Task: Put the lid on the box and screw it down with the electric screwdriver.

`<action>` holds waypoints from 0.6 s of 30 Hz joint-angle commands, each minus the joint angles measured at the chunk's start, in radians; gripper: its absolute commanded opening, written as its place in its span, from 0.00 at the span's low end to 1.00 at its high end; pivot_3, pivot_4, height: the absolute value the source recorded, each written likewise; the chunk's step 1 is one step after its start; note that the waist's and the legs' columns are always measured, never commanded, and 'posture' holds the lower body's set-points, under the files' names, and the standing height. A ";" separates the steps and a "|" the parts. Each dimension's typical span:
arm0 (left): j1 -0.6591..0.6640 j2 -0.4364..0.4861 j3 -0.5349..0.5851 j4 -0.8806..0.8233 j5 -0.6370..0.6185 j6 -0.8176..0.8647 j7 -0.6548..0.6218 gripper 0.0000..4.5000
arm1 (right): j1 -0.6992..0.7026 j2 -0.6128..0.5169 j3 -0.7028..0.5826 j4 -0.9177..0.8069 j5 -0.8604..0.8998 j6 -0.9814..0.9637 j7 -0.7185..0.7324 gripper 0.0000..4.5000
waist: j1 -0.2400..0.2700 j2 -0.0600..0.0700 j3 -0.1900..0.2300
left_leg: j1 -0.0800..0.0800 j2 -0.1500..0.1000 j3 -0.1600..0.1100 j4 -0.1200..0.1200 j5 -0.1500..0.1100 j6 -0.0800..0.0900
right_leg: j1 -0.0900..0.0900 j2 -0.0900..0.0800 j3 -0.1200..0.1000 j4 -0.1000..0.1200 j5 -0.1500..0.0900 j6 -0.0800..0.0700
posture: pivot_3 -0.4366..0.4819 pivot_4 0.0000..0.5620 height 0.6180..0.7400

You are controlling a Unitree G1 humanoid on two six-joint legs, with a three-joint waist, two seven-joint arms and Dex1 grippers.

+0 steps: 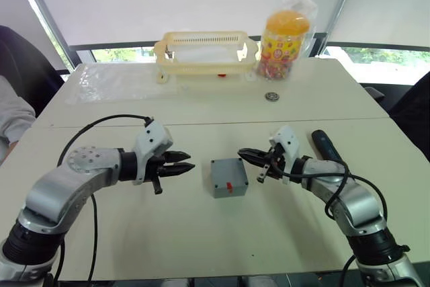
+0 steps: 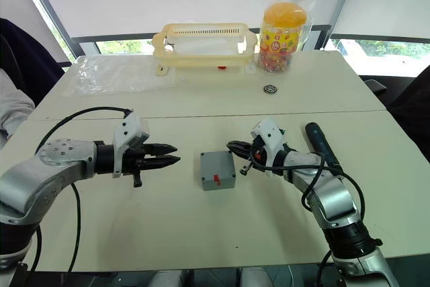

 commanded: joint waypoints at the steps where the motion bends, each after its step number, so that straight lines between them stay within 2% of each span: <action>1: -0.015 0.001 0.001 -0.027 -0.003 -0.010 0.002 0.28 | -0.007 0.011 -0.002 -0.012 -0.003 -0.017 0.003 0.01 | 0.000 0.000 0.000 | 0.000 0.000 0.000 0.000 0.000 0.000 | 0.000 0.000 0.000 0.000 0.000 0.000 | 0.48 0.27 1.00; 18: -0.013 -0.002 -0.018 -0.020 0.015 -0.022 0.004 0.28 | 0.006 0.027 0.010 0.008 -0.034 -0.026 0.009 0.01 | 0.000 0.000 0.000 | 0.000 0.000 0.000 0.000 0.000 0.000 | 0.000 0.000 0.000 0.000 0.000 0.000 | 0.48 0.27 1.00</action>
